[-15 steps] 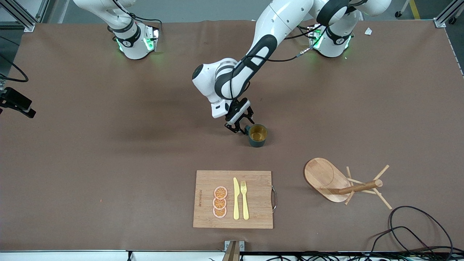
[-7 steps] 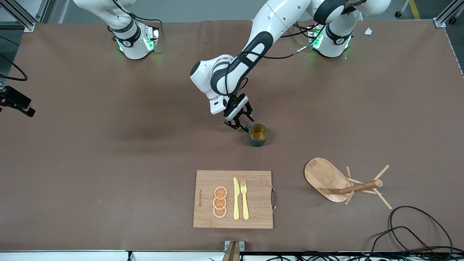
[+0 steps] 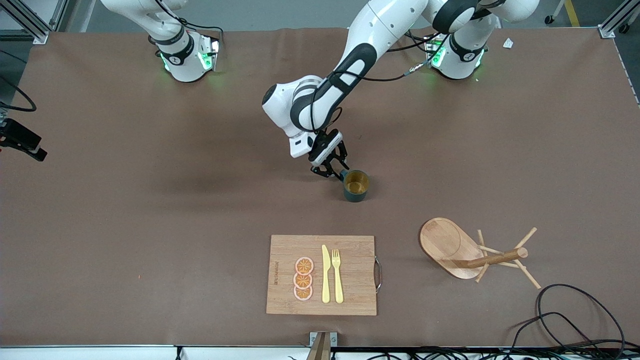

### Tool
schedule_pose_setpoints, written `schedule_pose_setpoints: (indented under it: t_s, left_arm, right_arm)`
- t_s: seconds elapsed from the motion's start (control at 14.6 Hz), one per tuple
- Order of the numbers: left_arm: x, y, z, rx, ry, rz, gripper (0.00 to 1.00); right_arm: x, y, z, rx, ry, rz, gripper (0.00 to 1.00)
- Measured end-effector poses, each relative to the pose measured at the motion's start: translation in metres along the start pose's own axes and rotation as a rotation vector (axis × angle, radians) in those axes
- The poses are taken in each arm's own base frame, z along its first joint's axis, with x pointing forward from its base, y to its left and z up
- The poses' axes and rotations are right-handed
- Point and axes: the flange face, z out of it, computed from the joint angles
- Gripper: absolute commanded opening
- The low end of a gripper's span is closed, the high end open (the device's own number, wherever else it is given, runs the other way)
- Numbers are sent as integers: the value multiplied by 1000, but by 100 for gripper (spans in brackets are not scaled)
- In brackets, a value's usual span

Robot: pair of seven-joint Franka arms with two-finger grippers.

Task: Pass cup and hang on rack
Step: 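Grasp the teal mug's handle with the left gripper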

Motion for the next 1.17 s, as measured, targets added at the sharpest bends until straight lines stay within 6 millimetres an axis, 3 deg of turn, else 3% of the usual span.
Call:
schedule_pose_setpoints:
  t_s: [0.55, 0.89, 1.17]
  left_arm:
    - [-1, 0, 9, 11, 4, 10, 31]
    - [8, 4, 13, 16, 2, 23, 7]
    - [17, 8, 13, 14, 1, 28, 6]
  right_arm:
    - [0, 1, 0, 0, 0, -11, 100]
    - [0, 4, 0, -1, 1, -7, 100]
    - [0, 5, -1, -1, 1, -5, 100]
